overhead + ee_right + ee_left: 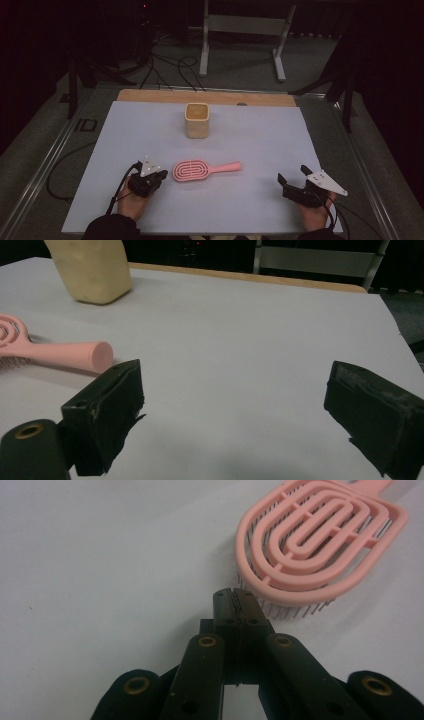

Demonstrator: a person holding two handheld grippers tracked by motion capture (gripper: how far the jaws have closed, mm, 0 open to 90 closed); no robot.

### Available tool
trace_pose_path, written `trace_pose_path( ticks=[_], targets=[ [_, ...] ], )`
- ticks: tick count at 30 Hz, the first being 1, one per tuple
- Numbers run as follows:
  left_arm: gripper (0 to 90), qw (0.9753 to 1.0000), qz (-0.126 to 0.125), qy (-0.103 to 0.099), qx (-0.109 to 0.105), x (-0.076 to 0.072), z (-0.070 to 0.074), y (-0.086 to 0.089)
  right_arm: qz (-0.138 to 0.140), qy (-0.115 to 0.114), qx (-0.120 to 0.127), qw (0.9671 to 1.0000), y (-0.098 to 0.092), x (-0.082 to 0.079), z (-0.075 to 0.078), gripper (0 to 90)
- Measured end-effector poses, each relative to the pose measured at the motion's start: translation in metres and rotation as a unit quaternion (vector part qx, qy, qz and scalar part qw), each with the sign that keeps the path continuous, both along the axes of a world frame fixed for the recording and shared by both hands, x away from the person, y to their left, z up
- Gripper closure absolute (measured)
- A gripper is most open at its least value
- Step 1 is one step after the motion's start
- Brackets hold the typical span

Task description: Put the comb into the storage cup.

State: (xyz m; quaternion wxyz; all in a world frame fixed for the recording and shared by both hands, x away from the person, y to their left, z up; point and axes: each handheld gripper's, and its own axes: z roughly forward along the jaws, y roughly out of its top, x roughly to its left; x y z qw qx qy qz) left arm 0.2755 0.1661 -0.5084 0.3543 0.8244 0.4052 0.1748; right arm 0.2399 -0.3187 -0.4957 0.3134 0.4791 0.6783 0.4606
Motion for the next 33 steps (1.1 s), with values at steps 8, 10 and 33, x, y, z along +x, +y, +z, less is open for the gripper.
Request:
trace_pose_path(
  ticks=[8,10,33],
  targets=[
    [90.0,0.9999,-0.005,0.010,0.005,-0.002,-0.004,-0.003,0.001,0.002,0.000,1.0000,0.000,0.000,0.000,8.6],
    [90.0,0.9999,-0.006,0.012,0.009,-0.002,-0.005,-0.005,0.001,0.002,0.000,1.0000,0.000,0.000,0.000,8.6],
    [90.0,0.9992,0.004,0.037,0.016,0.017,-0.008,-0.027,-0.001,0.000,0.001,1.0000,0.000,0.000,0.000,8.6]
  ],
)
